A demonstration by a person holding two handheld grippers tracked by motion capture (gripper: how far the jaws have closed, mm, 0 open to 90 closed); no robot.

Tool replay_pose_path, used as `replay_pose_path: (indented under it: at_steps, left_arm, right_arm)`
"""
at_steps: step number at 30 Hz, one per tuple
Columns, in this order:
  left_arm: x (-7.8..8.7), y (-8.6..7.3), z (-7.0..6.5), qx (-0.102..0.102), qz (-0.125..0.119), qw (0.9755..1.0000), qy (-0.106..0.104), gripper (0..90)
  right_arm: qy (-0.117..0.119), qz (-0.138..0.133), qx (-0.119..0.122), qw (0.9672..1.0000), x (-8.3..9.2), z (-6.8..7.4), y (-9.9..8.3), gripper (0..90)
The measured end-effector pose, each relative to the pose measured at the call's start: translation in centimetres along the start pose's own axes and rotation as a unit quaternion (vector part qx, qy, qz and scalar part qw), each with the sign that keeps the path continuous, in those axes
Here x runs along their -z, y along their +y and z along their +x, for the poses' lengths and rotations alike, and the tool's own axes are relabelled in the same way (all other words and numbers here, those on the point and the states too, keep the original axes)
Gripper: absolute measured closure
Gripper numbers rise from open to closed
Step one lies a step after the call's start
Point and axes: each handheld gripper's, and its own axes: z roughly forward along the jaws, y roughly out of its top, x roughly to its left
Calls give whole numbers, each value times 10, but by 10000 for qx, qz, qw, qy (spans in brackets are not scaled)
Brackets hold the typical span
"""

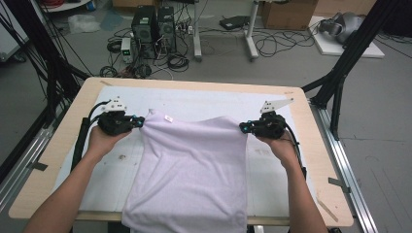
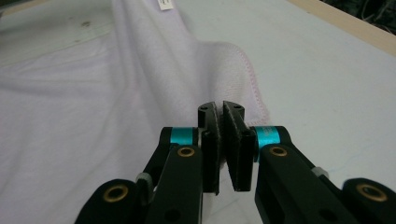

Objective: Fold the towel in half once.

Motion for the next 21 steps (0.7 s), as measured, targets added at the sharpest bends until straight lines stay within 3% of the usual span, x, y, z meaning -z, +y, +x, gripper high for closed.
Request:
replay_pose_path:
  at_steps: [8, 9, 14, 17, 19, 21]
  left_arm:
    - [27, -33, -31, -176, -84, 9997, -142, 863]
    - [29, -37, -35, -191, -82, 9996, -169, 863]
    - [37, -58, -53, -280, 19, 9991, -318, 862]
    - [39, -67, -63, -334, 88, 9984, -454, 855]
    - [39, -70, -67, -342, 194, 9979, -521, 815]
    - [40, -71, -67, -311, 264, 9975, -578, 721]
  right_arm:
    - [268, 59, 215, 9994, 11, 43, -18, 855]
    - [268, 59, 215, 9994, 11, 43, -18, 855]
    - [364, 184, 274, 9988, 11, 65, -40, 855]
    - [399, 249, 184, 9987, 8, 72, -59, 855]
    - [421, 281, 94, 9987, 7, 74, -70, 852]
    - [401, 272, 52, 9988, 9, 75, -77, 810]
